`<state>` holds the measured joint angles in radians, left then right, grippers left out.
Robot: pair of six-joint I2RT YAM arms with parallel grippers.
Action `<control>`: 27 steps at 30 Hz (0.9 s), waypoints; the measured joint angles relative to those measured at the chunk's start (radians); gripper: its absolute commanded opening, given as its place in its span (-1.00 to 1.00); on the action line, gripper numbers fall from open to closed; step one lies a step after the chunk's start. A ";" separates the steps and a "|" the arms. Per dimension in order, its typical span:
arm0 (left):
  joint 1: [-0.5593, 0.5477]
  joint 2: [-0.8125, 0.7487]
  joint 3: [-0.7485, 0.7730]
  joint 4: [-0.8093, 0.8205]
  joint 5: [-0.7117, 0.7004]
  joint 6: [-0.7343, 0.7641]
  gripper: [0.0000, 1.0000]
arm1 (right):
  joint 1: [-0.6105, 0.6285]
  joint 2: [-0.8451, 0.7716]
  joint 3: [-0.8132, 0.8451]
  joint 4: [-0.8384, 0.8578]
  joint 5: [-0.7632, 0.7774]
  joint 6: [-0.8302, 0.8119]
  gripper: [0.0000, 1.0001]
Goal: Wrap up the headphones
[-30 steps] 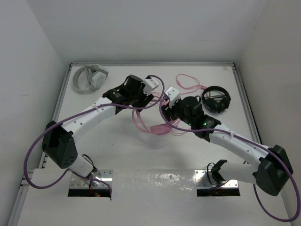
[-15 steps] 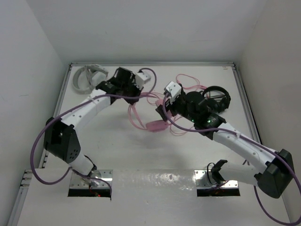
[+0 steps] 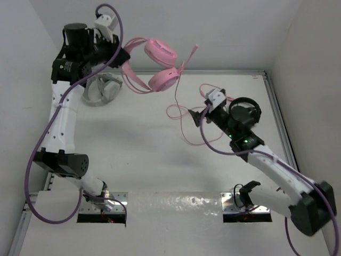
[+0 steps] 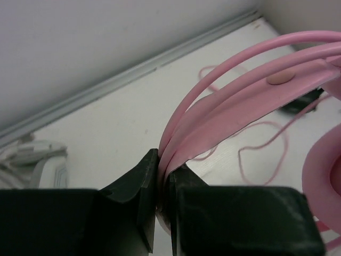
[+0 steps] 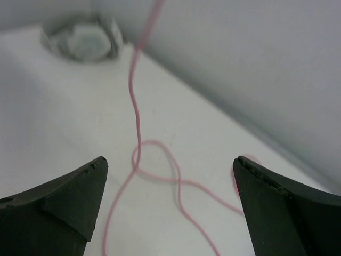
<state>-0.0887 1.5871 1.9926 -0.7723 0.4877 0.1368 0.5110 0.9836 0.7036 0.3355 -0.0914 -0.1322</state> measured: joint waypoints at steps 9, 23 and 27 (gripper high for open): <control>-0.009 0.032 0.293 -0.026 0.079 -0.166 -1.00 | -0.002 0.485 -0.054 0.197 0.007 0.076 0.98; -0.009 0.032 0.283 -0.057 0.067 -0.198 -1.00 | -0.010 0.618 -0.084 0.374 -0.081 0.180 0.92; -0.009 0.032 0.283 -0.058 0.058 -0.198 -1.00 | -0.015 0.525 -0.148 0.304 -0.071 0.161 0.91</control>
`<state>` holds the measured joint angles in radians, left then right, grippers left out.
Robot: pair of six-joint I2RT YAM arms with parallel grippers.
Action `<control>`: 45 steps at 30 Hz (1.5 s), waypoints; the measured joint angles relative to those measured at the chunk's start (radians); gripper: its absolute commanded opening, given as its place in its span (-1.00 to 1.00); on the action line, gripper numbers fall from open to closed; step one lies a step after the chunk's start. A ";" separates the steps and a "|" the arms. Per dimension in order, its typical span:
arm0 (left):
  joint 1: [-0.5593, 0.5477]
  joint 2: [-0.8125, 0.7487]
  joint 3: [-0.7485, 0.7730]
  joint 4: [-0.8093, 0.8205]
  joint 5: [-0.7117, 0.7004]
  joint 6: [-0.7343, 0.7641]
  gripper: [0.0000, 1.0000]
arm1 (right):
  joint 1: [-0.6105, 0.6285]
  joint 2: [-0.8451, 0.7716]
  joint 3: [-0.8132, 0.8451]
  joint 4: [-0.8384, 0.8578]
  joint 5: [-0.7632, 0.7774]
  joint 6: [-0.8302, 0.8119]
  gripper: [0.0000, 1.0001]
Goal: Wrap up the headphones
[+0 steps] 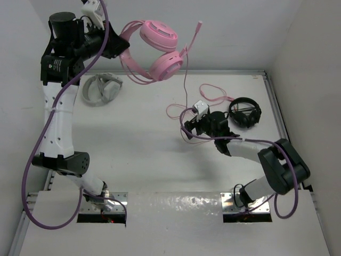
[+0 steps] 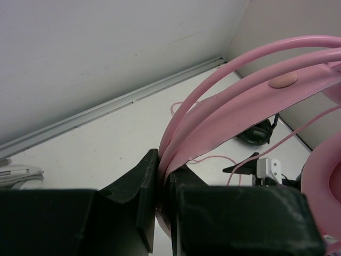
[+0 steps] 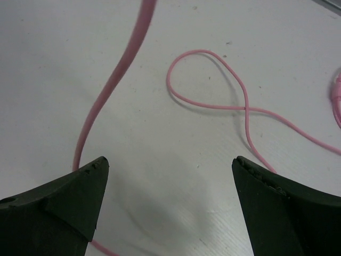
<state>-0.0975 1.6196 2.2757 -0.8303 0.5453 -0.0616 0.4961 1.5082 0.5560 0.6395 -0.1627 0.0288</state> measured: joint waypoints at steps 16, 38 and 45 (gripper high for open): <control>0.000 0.021 -0.013 0.005 -0.035 -0.003 -1.00 | 0.080 -0.159 -0.115 -0.140 -0.012 -0.103 0.97; -0.012 0.179 -0.410 0.200 -0.142 -0.078 -1.00 | 0.536 0.292 0.821 -0.936 -0.026 -0.030 -1.00; -0.060 0.268 -0.572 0.215 -0.283 0.059 -1.00 | 0.517 0.263 1.217 -1.297 0.085 -0.072 -1.00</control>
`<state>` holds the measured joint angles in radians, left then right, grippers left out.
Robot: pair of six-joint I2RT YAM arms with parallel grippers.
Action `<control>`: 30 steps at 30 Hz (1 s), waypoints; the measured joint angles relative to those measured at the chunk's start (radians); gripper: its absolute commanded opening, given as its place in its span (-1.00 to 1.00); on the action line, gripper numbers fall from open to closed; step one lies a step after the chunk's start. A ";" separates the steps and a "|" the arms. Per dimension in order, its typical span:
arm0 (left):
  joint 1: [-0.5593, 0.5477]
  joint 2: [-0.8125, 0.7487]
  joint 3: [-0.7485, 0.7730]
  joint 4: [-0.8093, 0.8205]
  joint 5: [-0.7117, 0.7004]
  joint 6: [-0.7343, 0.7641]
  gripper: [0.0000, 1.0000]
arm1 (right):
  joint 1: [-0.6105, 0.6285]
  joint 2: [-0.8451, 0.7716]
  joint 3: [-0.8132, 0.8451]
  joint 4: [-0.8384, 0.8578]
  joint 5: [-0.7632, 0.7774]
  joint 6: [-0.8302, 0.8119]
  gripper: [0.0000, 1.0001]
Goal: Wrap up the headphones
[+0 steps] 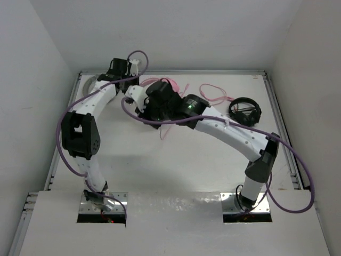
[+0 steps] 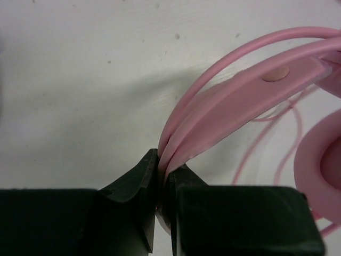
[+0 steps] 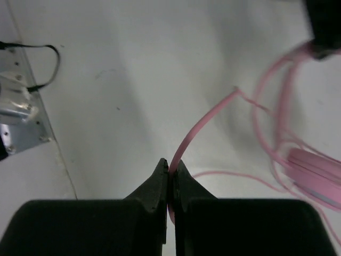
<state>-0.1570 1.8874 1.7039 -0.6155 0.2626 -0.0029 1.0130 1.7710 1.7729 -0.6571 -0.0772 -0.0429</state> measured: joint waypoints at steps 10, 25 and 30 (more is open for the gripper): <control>-0.203 -0.238 -0.389 0.167 -0.272 0.321 -1.00 | -0.162 -0.058 0.317 -0.299 0.280 -0.099 -1.00; -0.280 -0.366 -0.422 0.090 -0.170 0.564 -1.00 | -0.383 -0.138 0.222 -0.210 0.381 -0.214 -1.00; -0.288 -0.394 -0.395 -0.019 -0.092 0.607 -1.00 | -0.449 -0.158 0.114 -0.139 0.379 -0.271 -1.00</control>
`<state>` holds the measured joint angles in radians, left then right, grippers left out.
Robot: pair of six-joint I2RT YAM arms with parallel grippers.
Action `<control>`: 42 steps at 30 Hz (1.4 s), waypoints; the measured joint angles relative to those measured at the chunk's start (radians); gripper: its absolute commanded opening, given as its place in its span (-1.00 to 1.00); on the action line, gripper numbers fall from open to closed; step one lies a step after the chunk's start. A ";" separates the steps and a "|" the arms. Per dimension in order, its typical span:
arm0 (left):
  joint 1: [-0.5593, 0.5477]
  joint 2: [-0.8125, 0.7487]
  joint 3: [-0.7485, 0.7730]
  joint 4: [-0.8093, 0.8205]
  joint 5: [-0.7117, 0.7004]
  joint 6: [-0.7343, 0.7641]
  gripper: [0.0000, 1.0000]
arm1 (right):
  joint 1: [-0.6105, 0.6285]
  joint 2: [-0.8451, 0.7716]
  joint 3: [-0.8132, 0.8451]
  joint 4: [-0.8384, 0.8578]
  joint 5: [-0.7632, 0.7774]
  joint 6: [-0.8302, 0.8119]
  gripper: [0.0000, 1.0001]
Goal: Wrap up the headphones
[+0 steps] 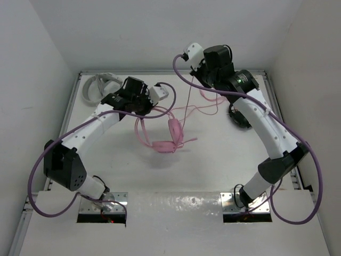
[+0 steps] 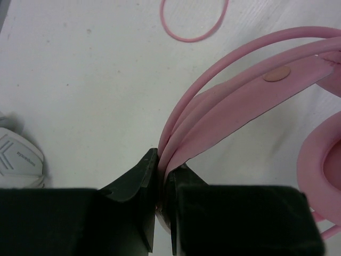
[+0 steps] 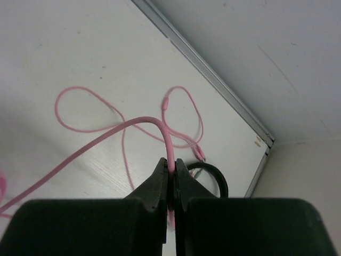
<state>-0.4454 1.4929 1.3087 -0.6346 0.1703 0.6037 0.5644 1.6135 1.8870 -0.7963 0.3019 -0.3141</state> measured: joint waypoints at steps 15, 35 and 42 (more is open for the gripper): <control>-0.016 -0.017 0.058 -0.043 0.063 -0.008 -1.00 | -0.011 -0.125 -0.137 0.224 -0.349 0.020 -1.00; -0.012 -0.042 0.326 -0.246 0.403 -0.125 -1.00 | -0.179 -0.035 -0.381 0.489 -0.632 0.171 -0.88; 0.009 -0.044 0.644 -0.284 0.244 -0.279 -1.00 | -0.195 0.014 -0.652 0.803 -0.846 0.312 -0.76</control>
<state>-0.4366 1.4487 1.9526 -0.9188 0.4145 0.3244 0.3698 1.6279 1.2350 0.0063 -0.5442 -0.0017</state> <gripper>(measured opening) 0.085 0.090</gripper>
